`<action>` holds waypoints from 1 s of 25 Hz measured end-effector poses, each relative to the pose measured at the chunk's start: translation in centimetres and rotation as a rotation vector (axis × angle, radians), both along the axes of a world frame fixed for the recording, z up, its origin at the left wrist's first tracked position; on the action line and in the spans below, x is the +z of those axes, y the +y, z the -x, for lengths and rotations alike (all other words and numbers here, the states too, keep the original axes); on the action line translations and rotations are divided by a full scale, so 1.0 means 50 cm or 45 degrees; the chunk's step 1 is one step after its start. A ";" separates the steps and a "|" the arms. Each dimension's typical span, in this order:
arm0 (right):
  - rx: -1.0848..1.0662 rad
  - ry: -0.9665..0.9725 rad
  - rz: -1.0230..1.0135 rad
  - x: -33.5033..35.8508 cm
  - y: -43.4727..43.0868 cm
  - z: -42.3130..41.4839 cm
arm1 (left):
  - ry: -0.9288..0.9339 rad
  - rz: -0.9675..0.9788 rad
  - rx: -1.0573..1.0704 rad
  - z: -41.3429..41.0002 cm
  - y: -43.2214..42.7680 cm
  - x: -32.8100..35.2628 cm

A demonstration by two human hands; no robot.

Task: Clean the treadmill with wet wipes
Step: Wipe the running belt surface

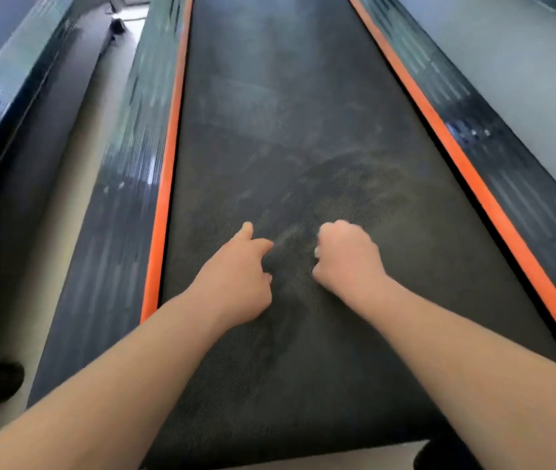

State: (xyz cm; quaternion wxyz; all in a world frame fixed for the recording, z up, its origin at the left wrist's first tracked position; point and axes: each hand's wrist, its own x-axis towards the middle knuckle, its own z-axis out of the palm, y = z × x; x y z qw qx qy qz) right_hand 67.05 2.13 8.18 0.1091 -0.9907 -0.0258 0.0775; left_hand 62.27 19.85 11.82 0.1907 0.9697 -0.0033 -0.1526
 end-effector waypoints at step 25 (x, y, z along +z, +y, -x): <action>0.448 0.076 -0.065 -0.003 0.011 0.133 | -0.034 -0.004 -0.174 0.011 -0.030 -0.034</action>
